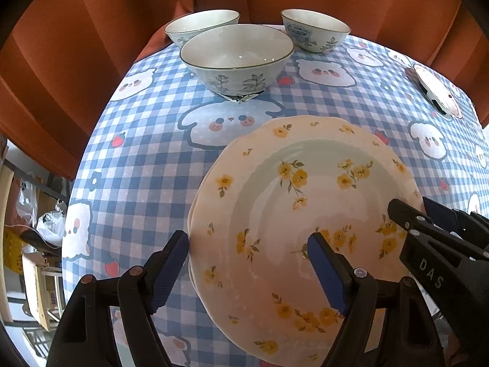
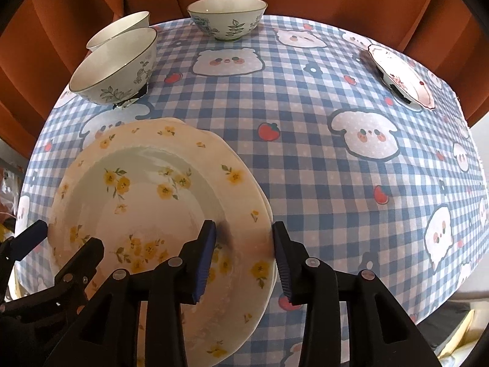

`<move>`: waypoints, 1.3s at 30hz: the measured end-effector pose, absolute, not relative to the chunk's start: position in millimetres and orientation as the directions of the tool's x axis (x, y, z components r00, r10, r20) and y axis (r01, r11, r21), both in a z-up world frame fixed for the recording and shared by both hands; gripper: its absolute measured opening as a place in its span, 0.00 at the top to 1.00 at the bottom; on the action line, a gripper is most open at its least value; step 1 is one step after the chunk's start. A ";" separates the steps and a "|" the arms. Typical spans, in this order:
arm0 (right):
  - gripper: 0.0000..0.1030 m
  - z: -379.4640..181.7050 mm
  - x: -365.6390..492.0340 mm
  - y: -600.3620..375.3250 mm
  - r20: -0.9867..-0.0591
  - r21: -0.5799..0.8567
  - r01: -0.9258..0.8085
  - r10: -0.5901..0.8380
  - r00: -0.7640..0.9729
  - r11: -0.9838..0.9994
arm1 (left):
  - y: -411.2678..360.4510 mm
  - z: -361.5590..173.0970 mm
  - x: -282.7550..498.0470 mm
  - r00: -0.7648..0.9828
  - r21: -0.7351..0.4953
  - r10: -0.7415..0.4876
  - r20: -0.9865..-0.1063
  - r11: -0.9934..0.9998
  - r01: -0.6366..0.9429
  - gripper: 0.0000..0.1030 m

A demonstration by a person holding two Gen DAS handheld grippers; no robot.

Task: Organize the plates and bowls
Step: 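Open both grippers and pull them back from the stacked plates, then move both grippers toward the small red-patterned plate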

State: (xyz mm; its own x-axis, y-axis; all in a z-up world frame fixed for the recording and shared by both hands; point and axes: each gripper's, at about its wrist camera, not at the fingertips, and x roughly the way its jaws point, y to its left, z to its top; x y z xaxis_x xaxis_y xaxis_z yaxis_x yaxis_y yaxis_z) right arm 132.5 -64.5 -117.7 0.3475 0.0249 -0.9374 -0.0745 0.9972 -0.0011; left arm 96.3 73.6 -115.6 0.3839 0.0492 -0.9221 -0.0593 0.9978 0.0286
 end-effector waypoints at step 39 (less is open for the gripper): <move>0.28 -39.6 189.6 -245.0 -0.852 0.164 -0.085 0.184 0.490 0.983 | -129.0 -45.7 181.9 0.512 -0.004 -0.016 -0.859 1.000 0.025 0.11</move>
